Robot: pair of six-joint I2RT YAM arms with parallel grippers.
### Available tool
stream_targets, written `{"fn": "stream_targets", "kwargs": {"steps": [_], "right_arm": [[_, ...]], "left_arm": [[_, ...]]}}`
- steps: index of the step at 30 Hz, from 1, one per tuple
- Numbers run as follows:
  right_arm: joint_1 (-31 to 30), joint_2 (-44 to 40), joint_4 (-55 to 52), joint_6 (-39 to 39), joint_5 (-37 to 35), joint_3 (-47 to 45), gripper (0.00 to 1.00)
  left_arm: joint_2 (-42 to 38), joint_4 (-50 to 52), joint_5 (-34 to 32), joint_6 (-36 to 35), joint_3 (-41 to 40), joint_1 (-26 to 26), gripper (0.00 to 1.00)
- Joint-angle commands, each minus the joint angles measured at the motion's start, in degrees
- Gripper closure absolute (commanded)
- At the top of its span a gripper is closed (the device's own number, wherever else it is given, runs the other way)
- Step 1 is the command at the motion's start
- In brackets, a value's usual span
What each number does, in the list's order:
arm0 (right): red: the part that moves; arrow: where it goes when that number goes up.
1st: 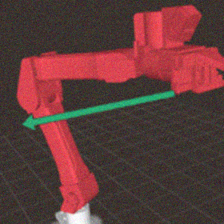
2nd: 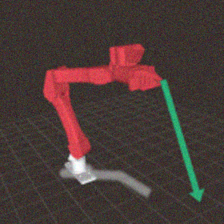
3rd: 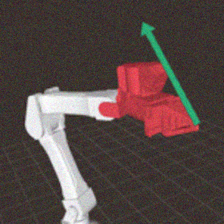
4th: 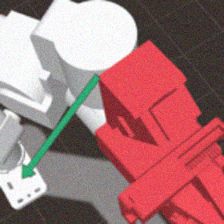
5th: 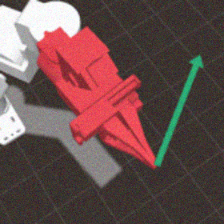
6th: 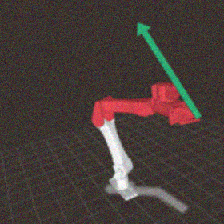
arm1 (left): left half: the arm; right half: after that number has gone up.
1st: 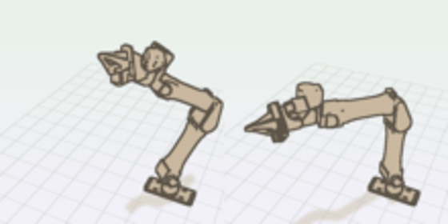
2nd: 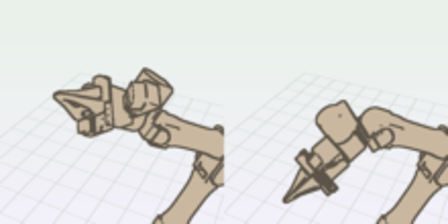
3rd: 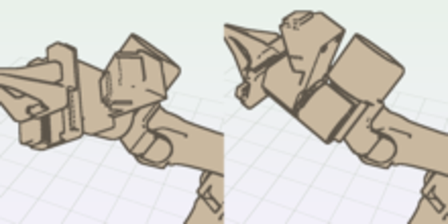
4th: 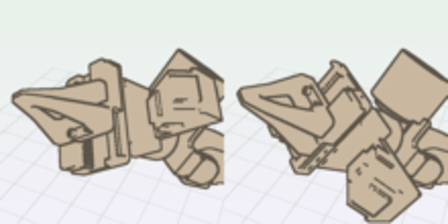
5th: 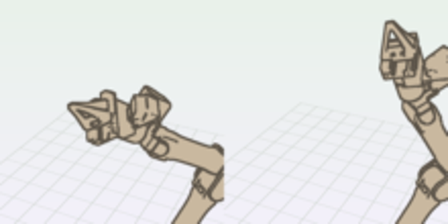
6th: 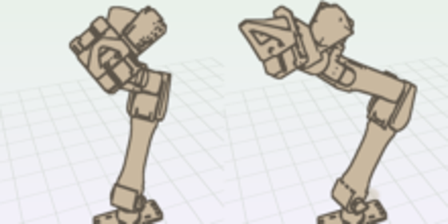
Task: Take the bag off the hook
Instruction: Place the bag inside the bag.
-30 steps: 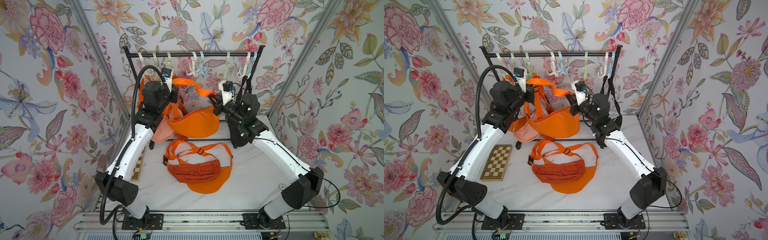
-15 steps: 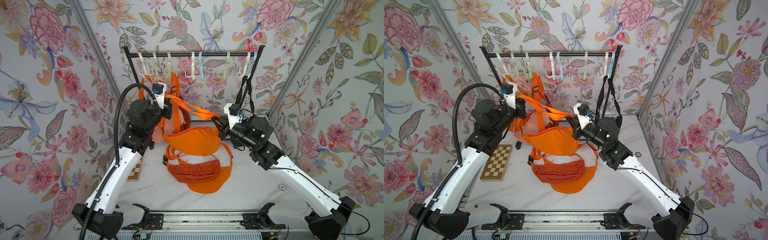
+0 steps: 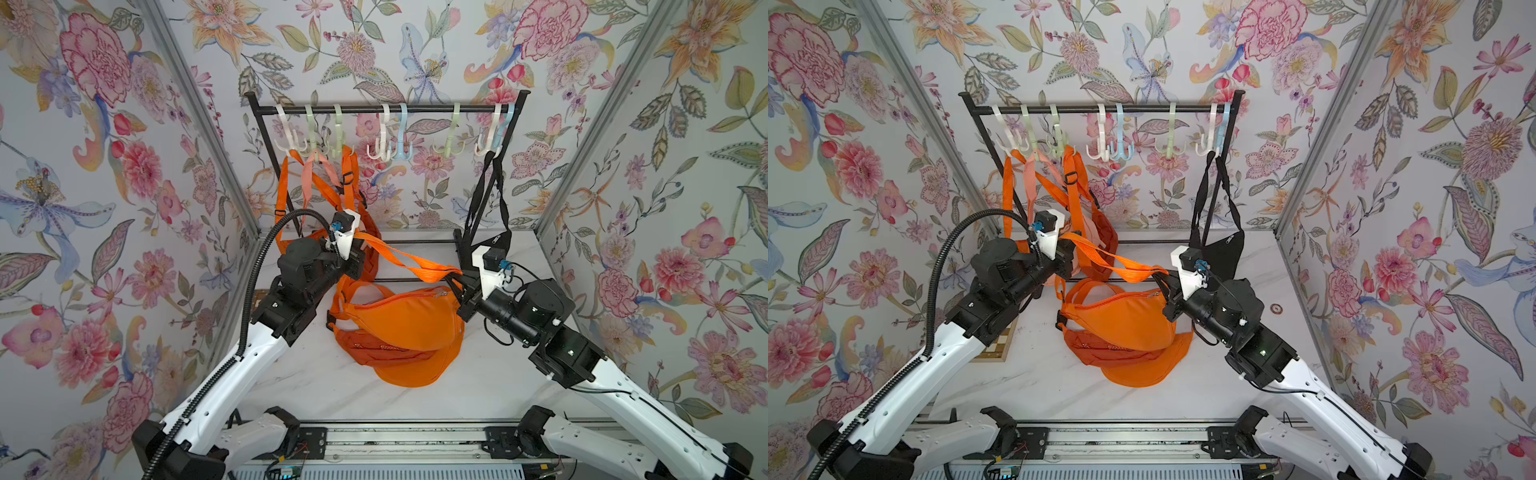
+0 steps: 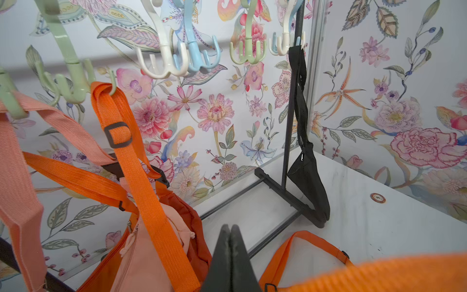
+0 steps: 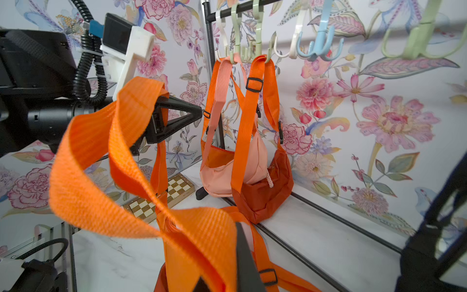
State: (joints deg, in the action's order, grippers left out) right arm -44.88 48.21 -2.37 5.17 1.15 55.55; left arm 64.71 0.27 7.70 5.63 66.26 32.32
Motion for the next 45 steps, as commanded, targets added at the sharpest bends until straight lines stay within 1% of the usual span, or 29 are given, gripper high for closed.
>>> {"fn": "stream_targets", "kwargs": {"steps": [1, 5, 8, 12, 16, 20, 23, 28, 32, 33, 36, 37, 41, 45], "right_arm": [[-0.13, -3.91, -8.2, 4.22, -6.18, -1.17, 1.0], [-0.12, -9.08, -14.75, 6.33, -9.83, -3.57, 1.0], [-0.14, -13.45, -18.06, 8.12, -10.45, -6.3, 1.0], [-0.12, -17.63, -21.85, 9.4, -11.74, -8.73, 1.0], [-0.09, -18.82, -23.59, 10.15, -13.1, -10.62, 1.0], [0.55, -16.53, -23.63, 11.61, -15.29, -13.83, 1.0], [1.43, -13.81, -22.43, 12.57, -15.22, -16.3, 1.0], [3.96, -11.08, -18.89, 12.91, -15.22, -18.87, 1.0], [7.34, -8.21, -16.75, 12.77, -12.65, -20.05, 1.0], [9.77, -7.43, -15.87, 12.72, -11.62, -20.56, 1.0], [13.16, -5.49, -12.92, 12.6, -8.87, -22.22, 1.0], [14.05, -4.83, -11.95, 12.6, -8.16, -22.68, 1.0], [17.52, -0.72, -7.09, 12.45, -5.93, -24.2, 1.0], [21.18, 5.35, -2.04, 12.58, -4.56, -24.74, 1.0]], "left_arm": [[-0.56, -3.71, -2.77, 1.15, -1.86, 3.7, 1.0], [0.53, -5.63, -4.99, 1.42, -4.27, 7.89, 1.0], [0.3, -7.31, -6.06, 2.34, -6.9, 9.9, 1.0], [-0.7, -9.01, -6.88, 3.49, -9.3, 11.17, 1.0], [0.35, -9.22, -6.59, 5.27, -9.56, 11.73, 1.0], [4.72, -11.04, -6.69, 6.67, -10.63, 12.39, 1.0], [9.22, -13.66, -5.59, 8.37, -11.33, 12.42, 1.0], [16.32, -17.26, -5.07, 9.73, -10.03, 13.29, 1.0], [20.99, -18.58, -5.91, 9.2, -7.65, 13.3, 1.0], [21.95, -18.47, -6.5, 8.72, -6.96, 13.3, 1.0], [24.32, -18.57, -7.34, 7.29, -4.97, 13.3, 1.0], [26.97, -18.28, -7.61, 6.68, -4.18, 13.3, 1.0], [31.95, -17.86, -8.87, 4.84, -1.17, 13.05, 1.0], [35.79, -20.4, -7.44, 6.76, -0.28, 11.28, 1.0]]}}
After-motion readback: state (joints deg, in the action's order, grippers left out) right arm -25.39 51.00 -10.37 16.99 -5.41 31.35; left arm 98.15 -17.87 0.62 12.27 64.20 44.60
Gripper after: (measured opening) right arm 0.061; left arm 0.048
